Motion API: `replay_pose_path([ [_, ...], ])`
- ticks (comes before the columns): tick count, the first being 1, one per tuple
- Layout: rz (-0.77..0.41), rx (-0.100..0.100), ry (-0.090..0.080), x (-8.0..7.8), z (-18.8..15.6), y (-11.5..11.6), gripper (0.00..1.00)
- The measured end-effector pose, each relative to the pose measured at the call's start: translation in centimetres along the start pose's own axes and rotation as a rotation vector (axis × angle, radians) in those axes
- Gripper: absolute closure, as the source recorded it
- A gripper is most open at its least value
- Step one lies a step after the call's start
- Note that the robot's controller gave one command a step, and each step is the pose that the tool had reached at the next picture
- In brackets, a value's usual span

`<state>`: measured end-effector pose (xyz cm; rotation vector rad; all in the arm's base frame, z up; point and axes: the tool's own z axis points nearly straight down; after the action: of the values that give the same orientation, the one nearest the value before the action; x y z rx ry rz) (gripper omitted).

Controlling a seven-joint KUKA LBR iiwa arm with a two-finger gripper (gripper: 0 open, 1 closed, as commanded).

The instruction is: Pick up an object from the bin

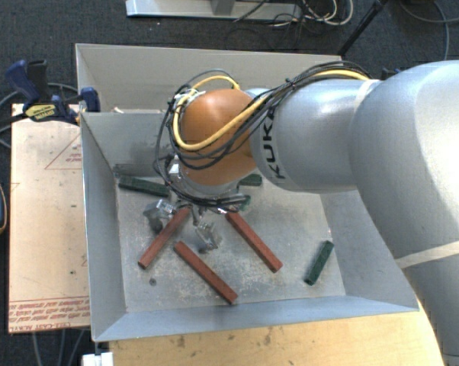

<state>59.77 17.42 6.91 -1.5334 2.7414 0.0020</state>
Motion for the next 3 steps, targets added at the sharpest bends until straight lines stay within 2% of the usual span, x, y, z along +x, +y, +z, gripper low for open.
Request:
replay_pose_path([
  [1, 0.001, 0.001, -0.003, -0.1, -0.2, 0.0, 1.0],
  [2, -0.403, 0.007, -0.005, 1.2, -13.9, -0.1, 1.0],
  [3, -0.402, 0.001, -0.003, 1.3, -13.6, 0.0, 0.0],
])
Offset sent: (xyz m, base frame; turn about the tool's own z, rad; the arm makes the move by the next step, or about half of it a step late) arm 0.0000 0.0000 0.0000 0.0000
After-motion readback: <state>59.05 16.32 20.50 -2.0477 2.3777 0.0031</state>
